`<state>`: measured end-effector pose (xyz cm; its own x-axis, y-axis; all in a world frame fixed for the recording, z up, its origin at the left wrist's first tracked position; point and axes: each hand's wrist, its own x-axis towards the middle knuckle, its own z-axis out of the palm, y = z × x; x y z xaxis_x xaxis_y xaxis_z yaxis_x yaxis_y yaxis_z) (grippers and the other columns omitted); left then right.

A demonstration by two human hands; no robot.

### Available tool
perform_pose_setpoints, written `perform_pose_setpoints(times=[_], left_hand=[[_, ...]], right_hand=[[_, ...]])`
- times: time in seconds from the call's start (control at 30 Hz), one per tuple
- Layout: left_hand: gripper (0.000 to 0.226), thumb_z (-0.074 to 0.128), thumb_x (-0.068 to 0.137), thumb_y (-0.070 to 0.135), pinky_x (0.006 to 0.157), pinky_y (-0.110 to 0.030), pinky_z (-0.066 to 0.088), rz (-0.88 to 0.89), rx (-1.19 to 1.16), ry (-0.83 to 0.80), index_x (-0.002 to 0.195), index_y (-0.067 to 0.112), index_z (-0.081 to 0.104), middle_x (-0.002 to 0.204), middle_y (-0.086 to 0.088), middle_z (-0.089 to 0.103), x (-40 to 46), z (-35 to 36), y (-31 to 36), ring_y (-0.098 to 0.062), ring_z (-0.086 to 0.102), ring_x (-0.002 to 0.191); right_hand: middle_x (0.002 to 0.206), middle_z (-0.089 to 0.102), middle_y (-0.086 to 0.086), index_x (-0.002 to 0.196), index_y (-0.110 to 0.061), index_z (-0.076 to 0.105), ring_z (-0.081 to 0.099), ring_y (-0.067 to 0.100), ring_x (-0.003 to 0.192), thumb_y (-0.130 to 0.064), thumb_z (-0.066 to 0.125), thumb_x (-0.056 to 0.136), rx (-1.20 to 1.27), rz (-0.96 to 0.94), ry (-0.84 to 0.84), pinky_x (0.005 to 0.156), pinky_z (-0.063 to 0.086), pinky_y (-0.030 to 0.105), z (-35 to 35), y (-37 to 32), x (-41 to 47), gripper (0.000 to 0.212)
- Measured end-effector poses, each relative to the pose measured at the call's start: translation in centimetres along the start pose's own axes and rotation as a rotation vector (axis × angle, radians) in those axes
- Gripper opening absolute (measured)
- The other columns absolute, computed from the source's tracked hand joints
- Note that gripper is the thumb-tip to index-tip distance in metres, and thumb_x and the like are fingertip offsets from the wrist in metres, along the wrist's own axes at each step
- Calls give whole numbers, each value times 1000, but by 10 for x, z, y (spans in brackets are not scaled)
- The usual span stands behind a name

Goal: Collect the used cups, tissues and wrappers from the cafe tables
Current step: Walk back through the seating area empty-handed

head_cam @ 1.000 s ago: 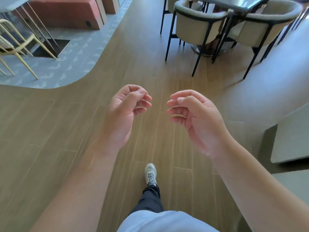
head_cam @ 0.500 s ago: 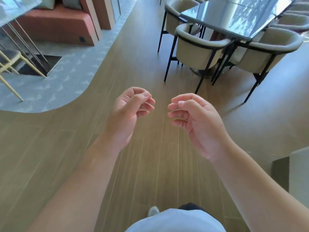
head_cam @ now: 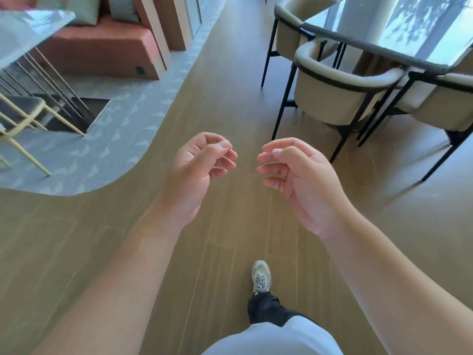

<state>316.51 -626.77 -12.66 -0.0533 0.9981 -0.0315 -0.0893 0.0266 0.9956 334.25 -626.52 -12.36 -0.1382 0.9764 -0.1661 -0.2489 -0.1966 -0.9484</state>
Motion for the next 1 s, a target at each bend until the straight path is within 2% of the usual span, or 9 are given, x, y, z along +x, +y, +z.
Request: perform_pose_setpoints(times=[0.23,0.57,0.73,1.0], left_hand=[[9,58,84,29,73,-30,44,-19,-2,60,82,21,61,78,5,70,139,2,20,-11,64,71],[9,56,87,26,72,-24,47,22,-65,71,85,19,61,81,2,70,259,-31,28,-12,64,73],[9,56,87,25,74,-27,46,10,-111,64,86,18,61,81,2,70,337,-67,18,-12,64,74],[10,56,88,26,72,-30,47,31,-155,9,83,22,63,81,3,71,520,-155,37,-11,65,72]], right_hand=[[84,70,4,85,-16,70,63,19,76,-18,55,78,12,12,-35,72,48,36,0,-44,146,16],[84,70,4,81,-19,70,63,19,77,-17,56,78,6,0,-105,76,48,37,29,-63,271,15],[85,71,5,82,-18,70,63,18,76,-18,56,78,-25,6,-108,74,49,35,57,-55,350,14],[86,72,1,85,-18,69,64,15,79,-20,55,78,-128,-11,-72,76,51,33,141,-72,518,16]])
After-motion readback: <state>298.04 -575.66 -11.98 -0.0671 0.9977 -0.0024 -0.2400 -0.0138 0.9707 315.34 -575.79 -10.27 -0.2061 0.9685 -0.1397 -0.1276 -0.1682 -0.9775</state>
